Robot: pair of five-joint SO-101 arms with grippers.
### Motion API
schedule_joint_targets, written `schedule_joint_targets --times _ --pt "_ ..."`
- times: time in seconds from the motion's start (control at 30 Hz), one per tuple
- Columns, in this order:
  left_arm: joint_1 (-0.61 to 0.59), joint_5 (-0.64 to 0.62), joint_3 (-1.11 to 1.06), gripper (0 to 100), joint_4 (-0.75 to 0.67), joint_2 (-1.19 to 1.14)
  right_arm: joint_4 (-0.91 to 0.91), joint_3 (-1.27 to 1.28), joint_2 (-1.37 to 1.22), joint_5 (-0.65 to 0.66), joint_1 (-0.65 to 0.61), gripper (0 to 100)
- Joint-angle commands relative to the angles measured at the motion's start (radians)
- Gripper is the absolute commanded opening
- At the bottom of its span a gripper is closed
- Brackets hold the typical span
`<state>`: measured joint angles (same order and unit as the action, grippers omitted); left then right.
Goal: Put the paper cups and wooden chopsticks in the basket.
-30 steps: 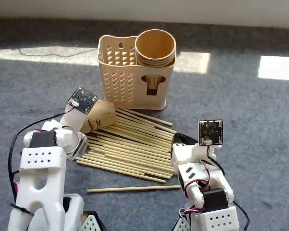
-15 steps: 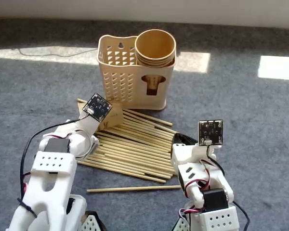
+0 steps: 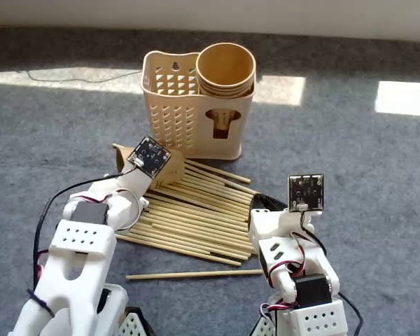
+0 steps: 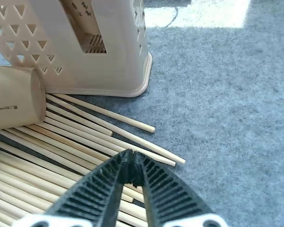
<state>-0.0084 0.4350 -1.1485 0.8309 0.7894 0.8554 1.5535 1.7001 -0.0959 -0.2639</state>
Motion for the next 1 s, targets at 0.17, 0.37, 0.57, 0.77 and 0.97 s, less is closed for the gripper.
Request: schedule_joint_targets --times 0.17,0.37,0.57,0.77,0.97 --pt "0.016 -0.009 0.012 0 0.164 0.328 -0.024 -0.004 0.007 0.014 0.01 0.6" --pt "0.015 -0.005 0.013 0 0.358 0.555 -0.024 -0.004 0.007 0.014 0.01 0.6" --pt "-0.008 0.037 0.016 0 0.511 0.676 -0.024 -0.004 0.007 0.014 0.01 0.6" --pt "-0.234 0.11 0.077 0 0.532 0.622 -0.024 -0.004 0.007 0.014 0.01 0.6" --pt "-0.381 0.21 0.249 0 0.606 0.398 -0.024 -0.004 0.007 0.014 0.01 0.6"
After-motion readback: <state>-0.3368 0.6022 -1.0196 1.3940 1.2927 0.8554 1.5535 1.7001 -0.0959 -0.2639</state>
